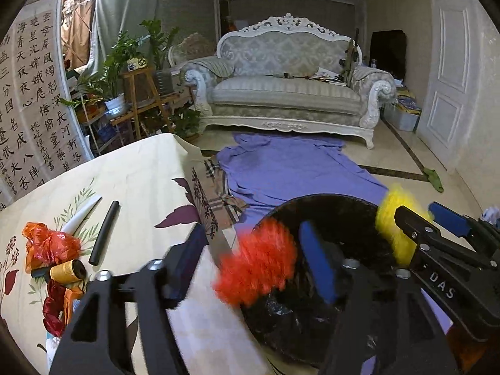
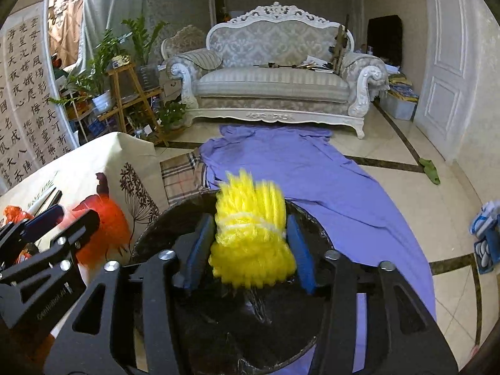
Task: Collect trash
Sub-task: 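Carry both mesh nets over the black bin and open both tools, then return to the table and grasp the white tissue ball with the right tool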
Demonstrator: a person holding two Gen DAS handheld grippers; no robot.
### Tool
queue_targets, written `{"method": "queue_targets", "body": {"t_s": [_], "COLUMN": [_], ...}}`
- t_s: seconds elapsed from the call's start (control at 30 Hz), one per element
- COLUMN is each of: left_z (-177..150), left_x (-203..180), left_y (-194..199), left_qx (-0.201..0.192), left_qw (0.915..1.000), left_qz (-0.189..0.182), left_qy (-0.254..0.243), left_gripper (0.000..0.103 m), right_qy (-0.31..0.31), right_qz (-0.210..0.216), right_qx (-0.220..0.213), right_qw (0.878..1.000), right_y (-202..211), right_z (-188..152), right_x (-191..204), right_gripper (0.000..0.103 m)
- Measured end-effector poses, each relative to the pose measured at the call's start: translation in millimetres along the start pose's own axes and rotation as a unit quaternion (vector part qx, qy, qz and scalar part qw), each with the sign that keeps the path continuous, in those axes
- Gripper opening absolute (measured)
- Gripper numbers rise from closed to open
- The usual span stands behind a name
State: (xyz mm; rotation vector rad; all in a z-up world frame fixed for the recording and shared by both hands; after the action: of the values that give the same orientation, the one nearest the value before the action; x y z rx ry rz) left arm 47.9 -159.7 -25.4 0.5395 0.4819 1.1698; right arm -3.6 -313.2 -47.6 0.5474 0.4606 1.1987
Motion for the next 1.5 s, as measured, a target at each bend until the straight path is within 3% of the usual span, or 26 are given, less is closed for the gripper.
{"method": "queue_targets", "body": {"t_s": [0.1, 0.43, 0.5, 0.77, 1.17, 1.5], "left_z": [0, 5, 4, -9, -32, -64], "left_x": [2, 10, 15, 46, 131, 216], "left_y": [1, 10, 16, 42, 93, 128], "left_qx": [-0.001, -0.006, -0.005, 0.000, -0.012, -0.013], "left_qw": [1.0000, 0.9998, 0.9997, 0.9985, 0.9898, 0.9721], "left_qz": [0.006, 0.017, 0.019, 0.046, 0.115, 0.182], "left_qy": [0.002, 0.011, 0.015, 0.029, 0.083, 0.147], "left_gripper": [0.074, 0.075, 0.075, 0.075, 0.075, 0.075], "right_qy": [-0.003, -0.002, -0.001, 0.017, 0.069, 0.135], "right_qz": [-0.006, -0.011, -0.007, 0.022, 0.087, 0.139], "right_qx": [0.000, -0.003, -0.003, 0.002, -0.004, -0.016], "right_qw": [1.000, 1.000, 1.000, 1.000, 0.994, 0.981], "right_y": [1, 11, 15, 28, 55, 82], "right_z": [-1, -1, -2, -11, -17, -21], "right_x": [-3, 1, 4, 40, 116, 193], "right_gripper": [0.056, 0.058, 0.062, 0.063, 0.063, 0.063]}}
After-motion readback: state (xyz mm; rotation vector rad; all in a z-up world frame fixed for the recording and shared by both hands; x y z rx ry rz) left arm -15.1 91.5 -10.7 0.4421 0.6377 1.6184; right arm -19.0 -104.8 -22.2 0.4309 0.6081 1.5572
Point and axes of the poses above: each gripper's, at about its wrist camera, not at the fingertips, and y roughly against the way its jaws point, x to its left, z to its top, the point moved 1 cm from there along -y, roughly the way its jaws point, and after that the axes turned 8 degrees about y, right-handed, at the moved point
